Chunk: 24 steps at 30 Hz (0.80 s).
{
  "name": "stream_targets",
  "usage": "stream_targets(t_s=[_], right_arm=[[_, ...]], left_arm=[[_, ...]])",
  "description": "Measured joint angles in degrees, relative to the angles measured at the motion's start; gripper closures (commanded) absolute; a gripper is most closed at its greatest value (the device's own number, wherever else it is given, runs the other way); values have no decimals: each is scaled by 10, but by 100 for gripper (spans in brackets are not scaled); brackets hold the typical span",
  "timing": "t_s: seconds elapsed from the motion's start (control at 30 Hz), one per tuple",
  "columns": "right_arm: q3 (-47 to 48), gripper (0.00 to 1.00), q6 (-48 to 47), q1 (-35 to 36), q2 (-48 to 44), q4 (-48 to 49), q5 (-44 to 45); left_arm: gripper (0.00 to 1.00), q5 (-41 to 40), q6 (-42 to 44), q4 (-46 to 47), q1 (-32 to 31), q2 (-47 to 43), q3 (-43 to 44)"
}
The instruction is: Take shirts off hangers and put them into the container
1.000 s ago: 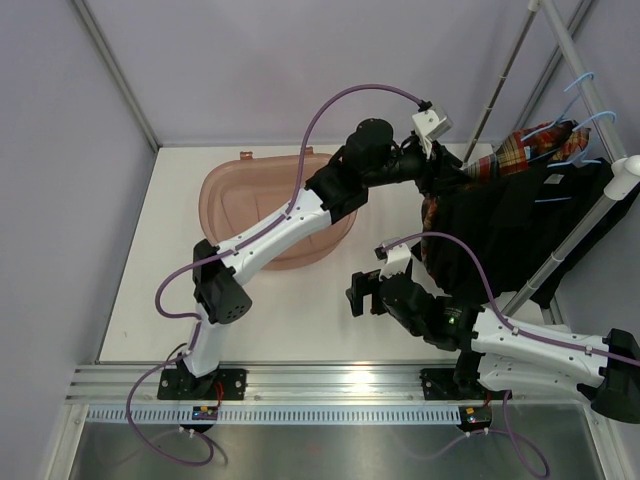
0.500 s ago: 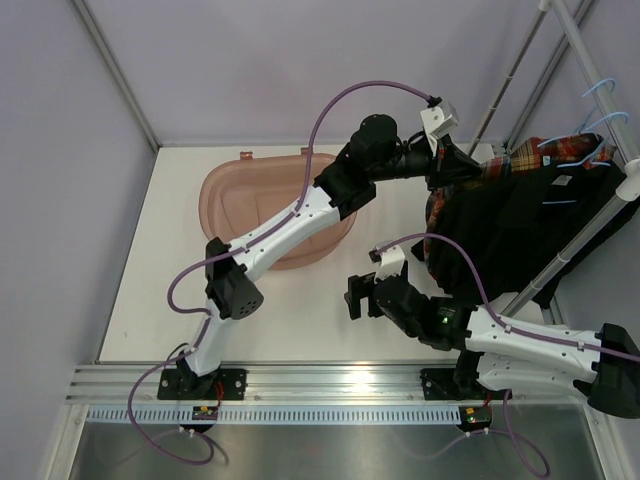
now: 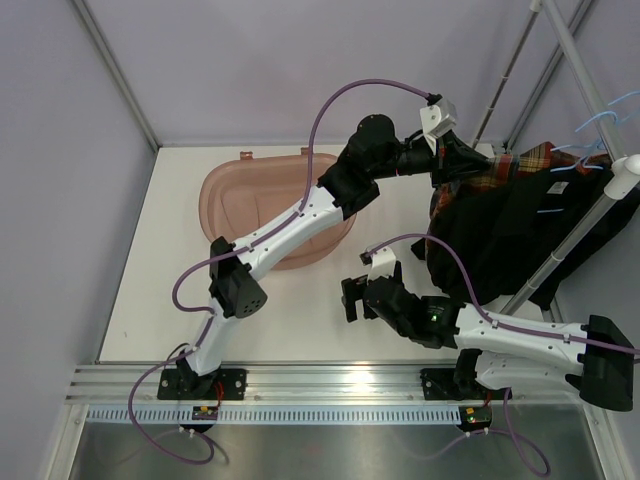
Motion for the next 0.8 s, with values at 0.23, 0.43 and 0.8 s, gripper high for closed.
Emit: stream_targets(t_s=[0.23,0.43,0.8], right_arm=[[2,4,-4,2,3,3,0],[4,4,-6,3,5,5,0],[6,4,-11,10,33,21,-1]], left_arm=[[100,0,-1,-4,1,2,12],[100,-11,-10,-3,9,17,35],[100,-86,-73,-21,92,26,0]])
